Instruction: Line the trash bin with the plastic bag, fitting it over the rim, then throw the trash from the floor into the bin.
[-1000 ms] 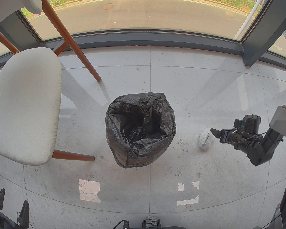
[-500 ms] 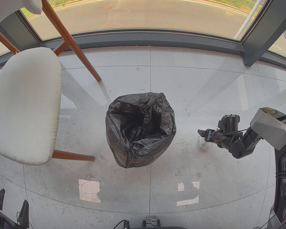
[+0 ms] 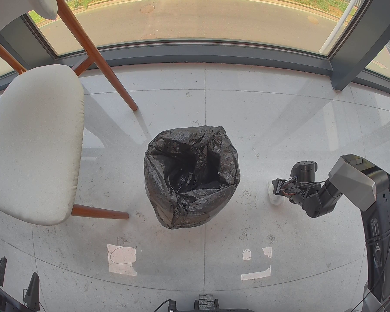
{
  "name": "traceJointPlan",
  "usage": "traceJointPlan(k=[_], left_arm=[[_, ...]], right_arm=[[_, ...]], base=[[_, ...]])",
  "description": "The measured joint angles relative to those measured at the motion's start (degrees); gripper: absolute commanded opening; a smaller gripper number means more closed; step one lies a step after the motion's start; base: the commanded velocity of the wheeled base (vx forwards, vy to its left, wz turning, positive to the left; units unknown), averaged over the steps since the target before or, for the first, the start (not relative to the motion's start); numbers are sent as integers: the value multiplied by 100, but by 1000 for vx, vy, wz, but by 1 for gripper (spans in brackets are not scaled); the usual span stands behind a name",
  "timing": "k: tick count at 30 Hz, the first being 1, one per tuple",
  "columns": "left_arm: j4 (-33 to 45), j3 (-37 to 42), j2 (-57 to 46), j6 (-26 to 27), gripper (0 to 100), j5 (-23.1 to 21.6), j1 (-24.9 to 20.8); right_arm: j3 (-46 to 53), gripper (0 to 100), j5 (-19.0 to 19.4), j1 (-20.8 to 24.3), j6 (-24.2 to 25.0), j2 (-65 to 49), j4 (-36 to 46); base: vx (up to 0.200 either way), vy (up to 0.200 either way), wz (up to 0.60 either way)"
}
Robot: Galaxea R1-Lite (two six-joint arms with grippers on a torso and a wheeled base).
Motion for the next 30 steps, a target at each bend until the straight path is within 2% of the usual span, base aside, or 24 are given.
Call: traceJointPlan(k=[10, 16, 22, 26, 27, 28, 30], left_arm=[[0, 0, 4, 0, 100, 0, 0], [0, 0, 6, 0, 100, 0, 0], [0, 0, 11, 2, 100, -2, 0], [0, 0, 11, 2, 100, -2, 0], [0, 0, 11, 2, 100, -2, 0], [0, 0, 11, 2, 100, -2, 0], [0, 0, 13, 2, 100, -2, 0]], right_arm=[[525, 0, -48, -123, -17, -639, 11], [1209, 0, -20, -254, -28, -1747, 80], [1697, 0, 104, -272, -16, -3213, 638], [1866, 0, 197, -116, -2, -4046, 958], [1987, 0, 244, 135, 2, -4581, 1139], [2000, 0, 246, 179, 5, -4647, 1156], [2089, 0, 268, 560, 6, -5041, 1248]], base=[[0, 0, 0], [0, 0, 0], [0, 0, 0], [0, 0, 0], [0, 0, 0], [0, 0, 0], [0, 0, 0]])
